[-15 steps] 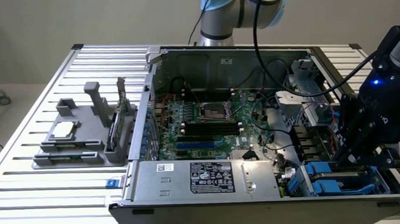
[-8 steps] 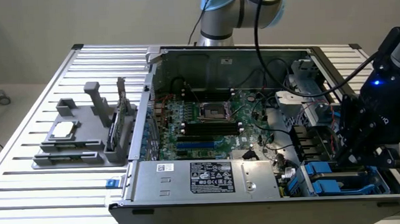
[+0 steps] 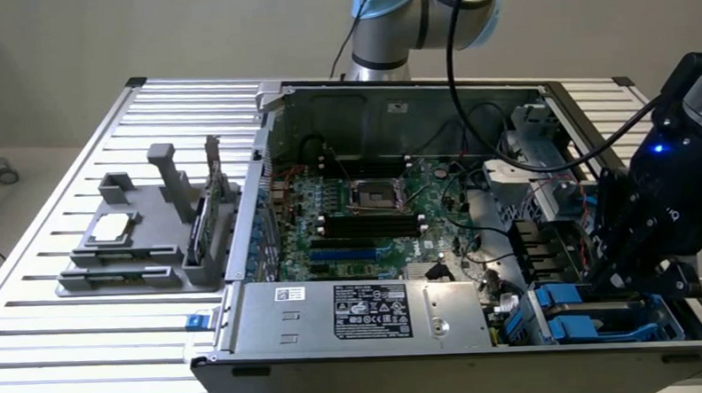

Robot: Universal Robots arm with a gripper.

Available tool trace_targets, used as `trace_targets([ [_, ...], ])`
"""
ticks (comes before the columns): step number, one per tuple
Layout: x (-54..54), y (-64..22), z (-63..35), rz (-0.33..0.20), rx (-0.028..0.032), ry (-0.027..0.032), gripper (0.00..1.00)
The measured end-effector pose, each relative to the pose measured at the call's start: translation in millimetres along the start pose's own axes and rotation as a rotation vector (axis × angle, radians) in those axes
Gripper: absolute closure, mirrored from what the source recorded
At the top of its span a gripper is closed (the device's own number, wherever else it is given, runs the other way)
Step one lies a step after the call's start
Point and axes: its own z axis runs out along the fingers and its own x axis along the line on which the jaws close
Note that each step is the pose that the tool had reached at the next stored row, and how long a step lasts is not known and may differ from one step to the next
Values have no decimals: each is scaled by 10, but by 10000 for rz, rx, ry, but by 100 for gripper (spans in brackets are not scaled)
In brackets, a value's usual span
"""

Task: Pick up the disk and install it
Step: 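Insert the second disk wire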

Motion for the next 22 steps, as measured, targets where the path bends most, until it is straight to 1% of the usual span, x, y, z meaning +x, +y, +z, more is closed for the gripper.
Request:
trace_targets([
  [4,0,0,6,30,2,5,84],
  [5,1,0,8,32,2,17,82],
  [6,0,0,-5,33,5,18,82],
  [8,-3,0,-66,34,12,5,70],
  [9,-5,0,-101,34,17,6,70],
  [10,-7,0,-134,33,24,4,64],
  [13,-21,-10,-201,32,36,3,64],
  [17,-70,-97,-235,32,37,2,64],
  [20,-102,-187,-256,34,37,5,64],
  [22,-118,-247,-272,32,37,7,66],
])
